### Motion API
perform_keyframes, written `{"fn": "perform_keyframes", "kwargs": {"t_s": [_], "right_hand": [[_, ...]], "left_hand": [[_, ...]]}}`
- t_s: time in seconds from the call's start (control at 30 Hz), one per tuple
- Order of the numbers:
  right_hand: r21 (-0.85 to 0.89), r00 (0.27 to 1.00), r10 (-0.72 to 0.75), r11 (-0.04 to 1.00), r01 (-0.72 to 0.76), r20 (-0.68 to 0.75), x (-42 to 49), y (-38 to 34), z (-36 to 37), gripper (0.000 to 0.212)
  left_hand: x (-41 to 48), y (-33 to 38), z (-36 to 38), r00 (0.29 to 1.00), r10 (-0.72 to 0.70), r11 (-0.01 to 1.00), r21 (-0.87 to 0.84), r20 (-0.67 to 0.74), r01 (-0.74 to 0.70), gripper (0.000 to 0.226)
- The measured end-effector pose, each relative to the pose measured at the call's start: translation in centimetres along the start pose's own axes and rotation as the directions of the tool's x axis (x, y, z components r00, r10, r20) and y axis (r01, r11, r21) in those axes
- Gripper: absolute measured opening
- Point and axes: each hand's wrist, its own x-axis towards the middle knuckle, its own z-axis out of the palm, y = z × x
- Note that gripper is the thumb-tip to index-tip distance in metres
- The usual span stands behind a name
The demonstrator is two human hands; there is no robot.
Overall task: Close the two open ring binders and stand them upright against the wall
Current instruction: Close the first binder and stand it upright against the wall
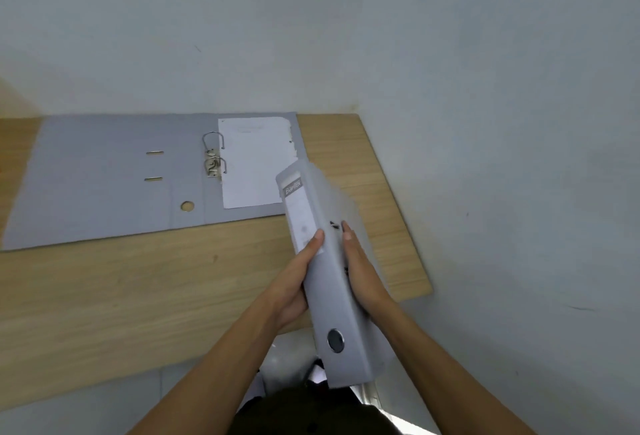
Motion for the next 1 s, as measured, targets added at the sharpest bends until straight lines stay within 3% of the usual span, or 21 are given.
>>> {"fn": "perform_keyframes", "kwargs": {"t_s": [0.2, 0.37, 0.5, 0.7, 1.0], "right_hand": [[0.086, 0.975, -0.207, 0.973, 0.214, -0.081, -1.6, -4.9, -2.3, 0.074], [0.140, 0.879, -0.468, 0.868, 0.477, -0.094, -2.7, -9.7, -5.0, 0.068], [0.074, 0.795, -0.596, 0.793, 0.605, -0.111, -2.1, -11.9, -7.8, 0.048], [-0.044, 0.809, -0.566, 0.823, 0.567, -0.160, 1.5, -9.5, -10.6, 0.048], [0.059, 0.822, -0.529, 0.832, 0.551, -0.211, 5.2, -8.7, -15.0, 0.047]], "left_hand": [[-0.2, 3.1, 3.0, 0.970, 0.241, 0.946, 0.212, 0.042, -0.245, 0.050], [-0.1, 5.7, 4.8, 0.888, 0.430, 0.757, 0.473, 0.159, -0.451, 0.061], [2.2, 5.8, 5.7, 0.822, 0.534, 0.587, 0.614, 0.197, -0.528, 0.081], [6.5, 5.8, 6.6, 0.836, 0.522, 0.477, 0.756, 0.167, -0.449, 0.092], [11.9, 8.7, 10.7, 0.845, 0.482, 0.354, 0.832, 0.230, -0.428, 0.128]]}}
